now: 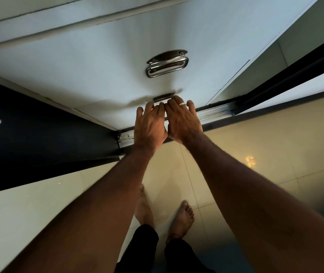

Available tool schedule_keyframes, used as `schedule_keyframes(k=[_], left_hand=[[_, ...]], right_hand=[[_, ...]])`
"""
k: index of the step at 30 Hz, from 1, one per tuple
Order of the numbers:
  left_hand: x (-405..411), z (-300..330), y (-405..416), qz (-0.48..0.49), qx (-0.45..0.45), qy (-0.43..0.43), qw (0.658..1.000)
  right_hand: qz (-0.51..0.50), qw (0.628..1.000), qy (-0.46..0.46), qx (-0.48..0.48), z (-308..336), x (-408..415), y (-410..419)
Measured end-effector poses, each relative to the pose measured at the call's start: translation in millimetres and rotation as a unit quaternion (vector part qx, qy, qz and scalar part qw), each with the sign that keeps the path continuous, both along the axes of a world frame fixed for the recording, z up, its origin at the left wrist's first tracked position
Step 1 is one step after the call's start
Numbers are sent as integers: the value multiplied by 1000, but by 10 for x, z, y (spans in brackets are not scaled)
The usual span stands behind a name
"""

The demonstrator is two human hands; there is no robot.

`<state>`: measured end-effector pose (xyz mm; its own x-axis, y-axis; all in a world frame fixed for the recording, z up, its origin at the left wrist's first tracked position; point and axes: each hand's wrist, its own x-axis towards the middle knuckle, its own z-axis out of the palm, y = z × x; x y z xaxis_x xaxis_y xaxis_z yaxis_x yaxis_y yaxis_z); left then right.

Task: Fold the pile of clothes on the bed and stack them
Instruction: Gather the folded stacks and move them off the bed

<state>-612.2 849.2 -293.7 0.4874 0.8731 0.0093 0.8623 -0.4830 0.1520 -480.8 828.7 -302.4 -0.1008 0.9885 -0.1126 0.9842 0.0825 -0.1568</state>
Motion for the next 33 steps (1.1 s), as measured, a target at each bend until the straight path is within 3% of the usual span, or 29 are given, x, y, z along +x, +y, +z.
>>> schedule_keyframes(k=[3, 8, 16, 21, 24, 33], left_hand=[[-10, 18, -54, -5, -35, 8, 999], [-41, 29, -62, -7, -109, 3, 994], [4, 57, -170, 32, -139, -48, 989], [25, 39, -352, 13, -156, 47, 986], [-5, 73, -785, -73, -122, 143, 979], [-117, 210, -2095, -94, -193, 226, 950]], right_hand=[[-11, 996, 64, -64, 60, -9, -39], [-30, 991, 86, -102, 135, -34, -32], [-58, 990, 27, -127, 301, -165, -214], [-78, 984, 16, -161, 283, -255, -463], [-75, 977, 13, -200, 247, -288, -845], [-69, 956, 21, -284, 179, -262, -2111]])
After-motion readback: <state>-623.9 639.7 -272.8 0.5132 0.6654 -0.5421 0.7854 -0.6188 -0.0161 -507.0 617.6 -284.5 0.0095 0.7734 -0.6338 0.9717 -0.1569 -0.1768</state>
